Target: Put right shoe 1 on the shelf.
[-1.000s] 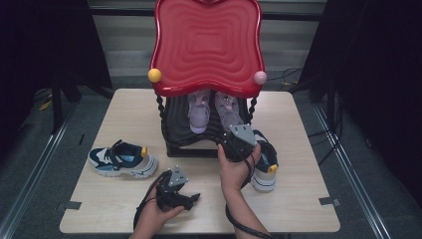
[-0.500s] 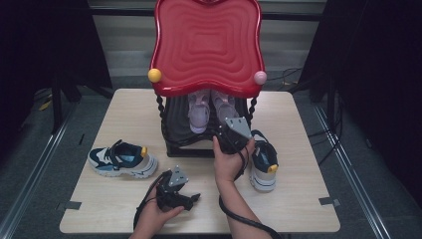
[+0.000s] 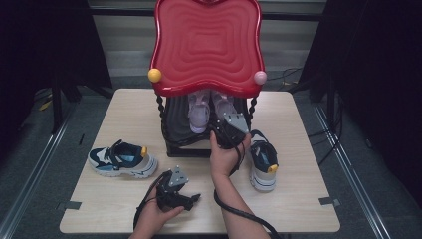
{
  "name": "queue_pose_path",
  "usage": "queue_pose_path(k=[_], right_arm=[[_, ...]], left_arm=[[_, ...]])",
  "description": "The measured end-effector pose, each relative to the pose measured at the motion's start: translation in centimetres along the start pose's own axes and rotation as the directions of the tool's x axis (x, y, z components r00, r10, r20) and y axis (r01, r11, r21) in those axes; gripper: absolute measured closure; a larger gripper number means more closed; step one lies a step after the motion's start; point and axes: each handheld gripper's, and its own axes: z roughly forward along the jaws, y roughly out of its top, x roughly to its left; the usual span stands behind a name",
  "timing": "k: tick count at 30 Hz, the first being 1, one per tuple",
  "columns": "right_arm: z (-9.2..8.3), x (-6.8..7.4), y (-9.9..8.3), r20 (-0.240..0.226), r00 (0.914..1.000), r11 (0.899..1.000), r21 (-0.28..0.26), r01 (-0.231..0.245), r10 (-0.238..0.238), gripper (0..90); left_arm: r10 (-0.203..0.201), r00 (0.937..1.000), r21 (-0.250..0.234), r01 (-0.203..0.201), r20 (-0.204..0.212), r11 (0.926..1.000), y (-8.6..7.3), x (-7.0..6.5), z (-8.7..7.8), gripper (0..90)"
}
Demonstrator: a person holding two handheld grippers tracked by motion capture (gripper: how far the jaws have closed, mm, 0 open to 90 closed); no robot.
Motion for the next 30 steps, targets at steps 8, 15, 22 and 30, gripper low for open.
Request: queue_pose_path(k=[8,15,22,30], right_arm=[[0.4,0.5,0.5,0.017,0.9998,1.0,-0.024,-0.006,0.006,36.6],[1.0,0.5,-0.1,0.011,0.9999,1.0,-0.012,0.01,-0.01,35.7],[1.2,0.4,-0.4,-0.039,0.999,0.999,0.035,0.021,-0.02,32.0],[0.9,-0.2,-0.4,-0.089,0.9943,0.996,0.061,0.065,-0.059,28.8]], left_arm=[[0.003,1.0,0.003,-0.003,0.002,1.0,0.0,0.0,0.0,15.5],[0.004,1.0,0.004,-0.004,0.005,1.0,0.0,-0.1,0.0,15.5],[0.004,1.0,0.004,-0.004,0.006,1.0,0.0,-0.1,0.0,15.5],[0.003,1.0,0.006,-0.003,0.005,1.0,0.0,-0.1,0.0,15.5]])
